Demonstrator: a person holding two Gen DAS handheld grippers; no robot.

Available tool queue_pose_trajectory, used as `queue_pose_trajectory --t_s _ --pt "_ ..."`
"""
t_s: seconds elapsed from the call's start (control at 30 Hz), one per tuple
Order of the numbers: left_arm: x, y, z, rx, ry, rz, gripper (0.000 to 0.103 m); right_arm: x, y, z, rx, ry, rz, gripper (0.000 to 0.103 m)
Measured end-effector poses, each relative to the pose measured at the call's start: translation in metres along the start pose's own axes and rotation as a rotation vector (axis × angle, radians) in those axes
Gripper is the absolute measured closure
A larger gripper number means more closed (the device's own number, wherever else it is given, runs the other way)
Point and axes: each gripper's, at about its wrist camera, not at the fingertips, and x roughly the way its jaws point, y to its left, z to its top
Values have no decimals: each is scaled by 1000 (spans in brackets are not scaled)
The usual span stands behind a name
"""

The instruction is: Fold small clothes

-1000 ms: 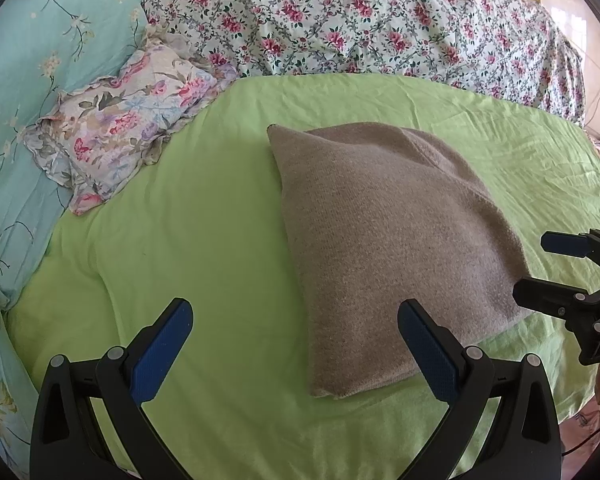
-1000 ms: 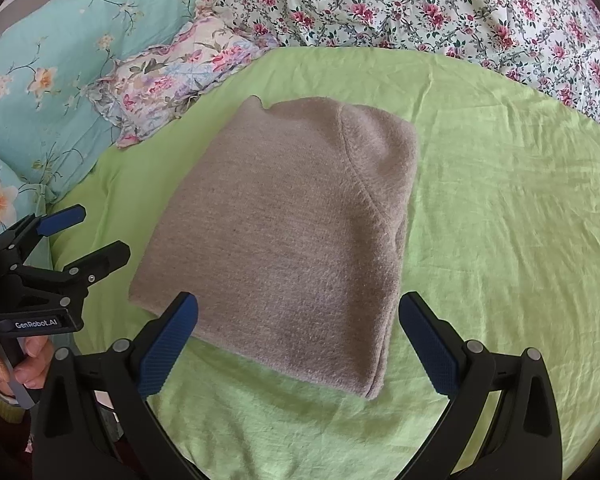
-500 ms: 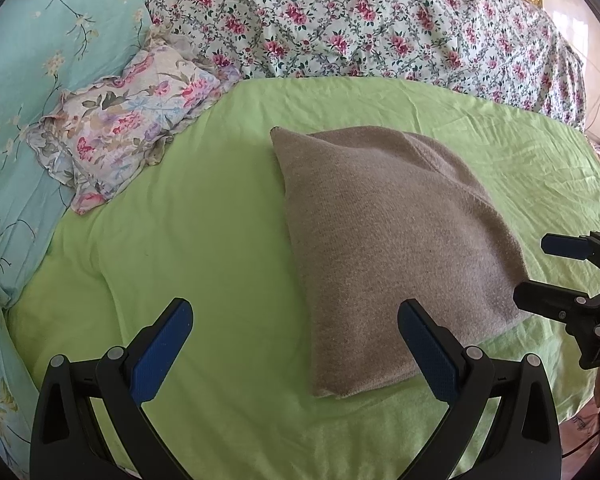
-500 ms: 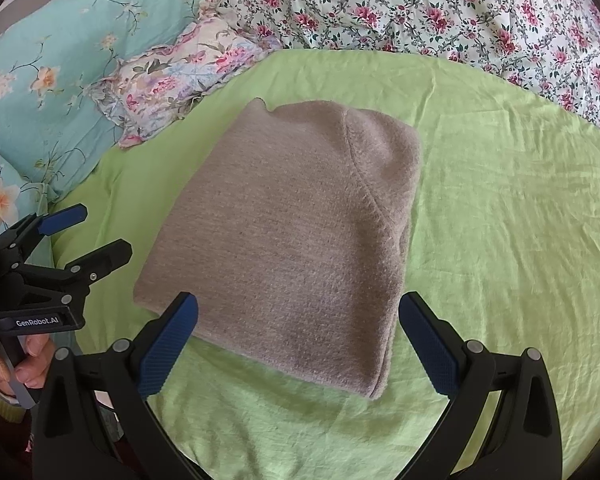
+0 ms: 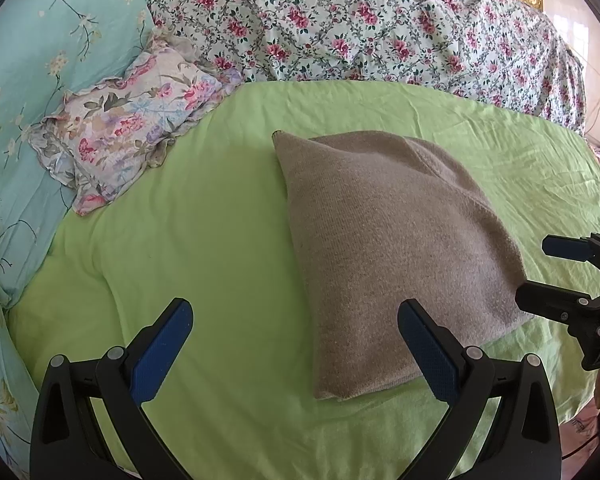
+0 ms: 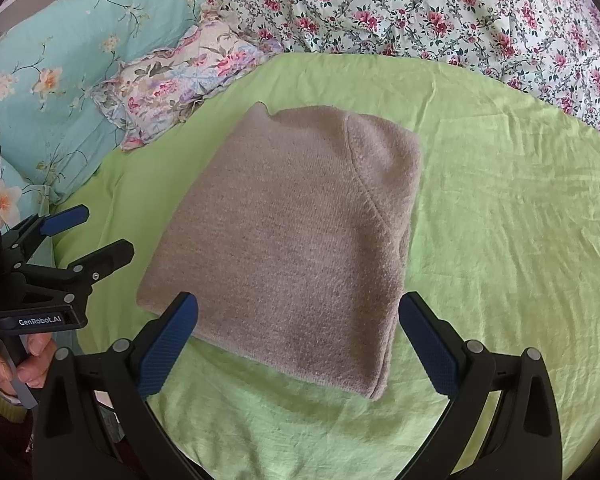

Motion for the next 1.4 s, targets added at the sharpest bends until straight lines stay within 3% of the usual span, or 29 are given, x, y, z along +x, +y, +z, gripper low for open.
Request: queue_pose_trajectory --t_s 1.4 --pt "8 -11 7 18 3 -23 1 2 -11 2 13 -6 -3 3"
